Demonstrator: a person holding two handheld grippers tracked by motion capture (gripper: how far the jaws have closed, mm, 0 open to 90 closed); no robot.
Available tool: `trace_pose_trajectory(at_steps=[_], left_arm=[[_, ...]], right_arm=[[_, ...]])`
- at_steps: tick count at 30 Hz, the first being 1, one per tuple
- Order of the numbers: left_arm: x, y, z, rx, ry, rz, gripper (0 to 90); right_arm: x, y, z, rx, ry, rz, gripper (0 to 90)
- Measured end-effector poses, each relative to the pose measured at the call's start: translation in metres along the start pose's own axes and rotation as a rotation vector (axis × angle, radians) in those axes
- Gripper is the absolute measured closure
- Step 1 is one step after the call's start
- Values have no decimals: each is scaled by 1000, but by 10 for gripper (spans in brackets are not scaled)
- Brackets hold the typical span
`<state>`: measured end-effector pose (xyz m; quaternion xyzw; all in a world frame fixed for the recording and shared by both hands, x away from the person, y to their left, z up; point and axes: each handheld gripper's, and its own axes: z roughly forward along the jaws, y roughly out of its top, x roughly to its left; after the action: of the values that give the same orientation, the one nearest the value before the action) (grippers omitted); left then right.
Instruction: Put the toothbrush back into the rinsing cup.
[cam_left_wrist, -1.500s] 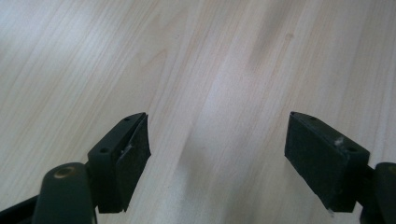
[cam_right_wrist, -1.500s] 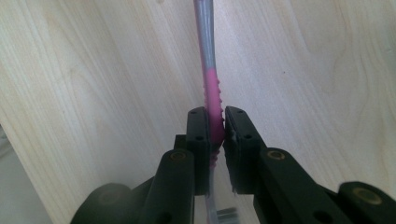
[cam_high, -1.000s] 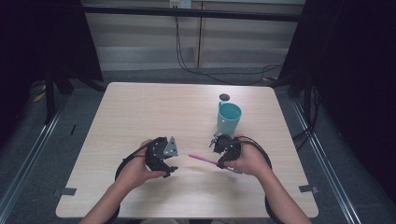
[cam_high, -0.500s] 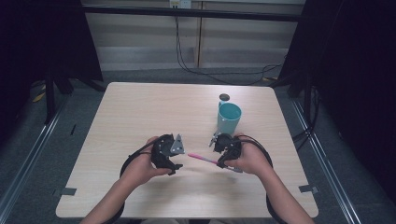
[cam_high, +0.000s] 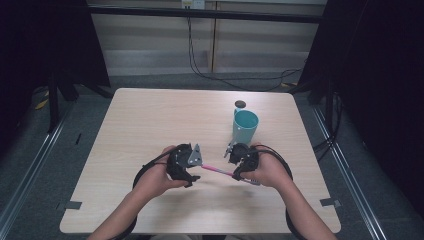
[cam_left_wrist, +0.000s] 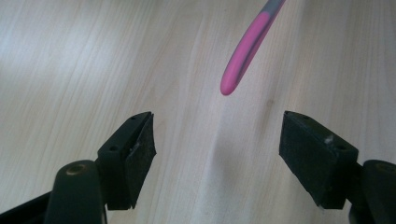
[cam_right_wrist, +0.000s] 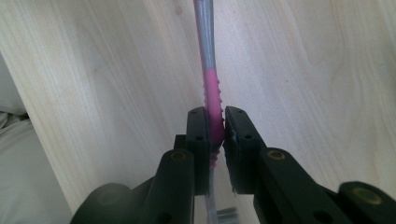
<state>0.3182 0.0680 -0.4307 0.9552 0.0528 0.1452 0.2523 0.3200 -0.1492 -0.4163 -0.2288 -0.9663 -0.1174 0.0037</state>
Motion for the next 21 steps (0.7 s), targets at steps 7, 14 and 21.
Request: trace_pose_trajectory(at_steps=[7, 14, 21], left_arm=[[-3, 5, 3, 15, 15, 49, 299], [-6, 11, 4, 15, 12, 110, 364], [-7, 16, 7, 28, 16, 125, 410]], right_arm=[[2, 1, 0, -3, 1, 14, 810], [3, 1, -1, -6, 3, 10, 810], [3, 4, -3, -3, 1, -4, 810]])
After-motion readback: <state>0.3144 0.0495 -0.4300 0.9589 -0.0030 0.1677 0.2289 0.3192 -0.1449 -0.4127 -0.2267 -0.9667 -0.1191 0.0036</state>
